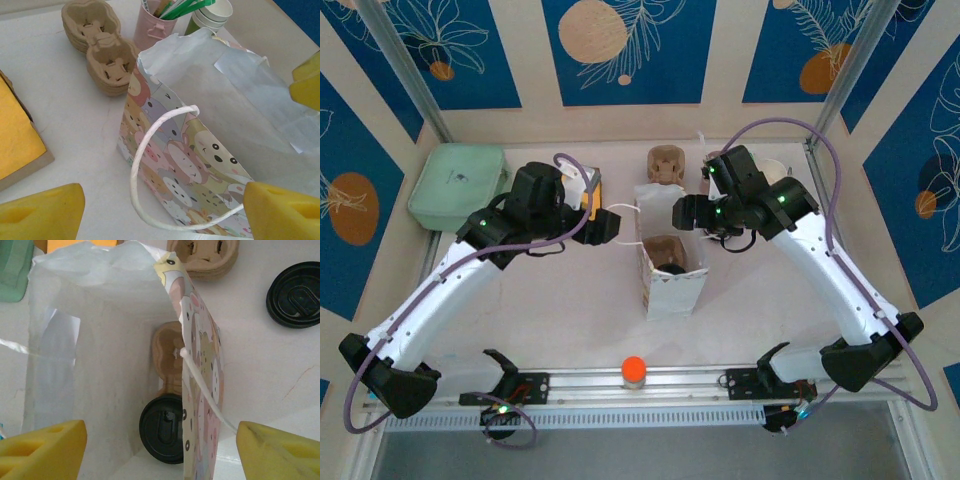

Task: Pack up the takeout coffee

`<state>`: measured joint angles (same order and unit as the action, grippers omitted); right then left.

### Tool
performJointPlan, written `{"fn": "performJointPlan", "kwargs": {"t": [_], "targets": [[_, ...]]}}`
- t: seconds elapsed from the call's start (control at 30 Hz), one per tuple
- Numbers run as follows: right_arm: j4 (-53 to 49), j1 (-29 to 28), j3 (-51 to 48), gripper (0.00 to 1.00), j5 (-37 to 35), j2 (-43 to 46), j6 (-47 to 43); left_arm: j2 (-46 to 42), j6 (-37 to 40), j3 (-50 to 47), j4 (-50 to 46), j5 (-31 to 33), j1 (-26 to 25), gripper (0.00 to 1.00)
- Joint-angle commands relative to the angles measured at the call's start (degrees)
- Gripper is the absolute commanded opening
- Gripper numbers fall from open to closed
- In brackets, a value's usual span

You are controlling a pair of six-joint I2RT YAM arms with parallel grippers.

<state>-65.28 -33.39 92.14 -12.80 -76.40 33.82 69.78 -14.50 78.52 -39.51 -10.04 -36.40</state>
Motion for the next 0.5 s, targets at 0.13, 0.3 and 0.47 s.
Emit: {"fn": "performJointPlan", "kwargs": {"t": [0.13, 0.3, 0.47], "targets": [[-2.6, -1.4, 3.3, 0.8, -2.0, 0.5, -0.6, -2.1, 1.2, 2.3, -1.2, 0.8, -0.6, 0.82], [-2.8, -2.0, 4.4, 0.8, -3.0, 0.7, -0.9, -2.4, 1.1, 2.6, -1.0, 0.5, -0.6, 0.83], [-2.9, -2.1, 5.1, 0.81, -3.3, 1.0, -1.5, -2.4, 1.1, 2.7, -1.1, 0.4, -0.6, 0.83]]}}
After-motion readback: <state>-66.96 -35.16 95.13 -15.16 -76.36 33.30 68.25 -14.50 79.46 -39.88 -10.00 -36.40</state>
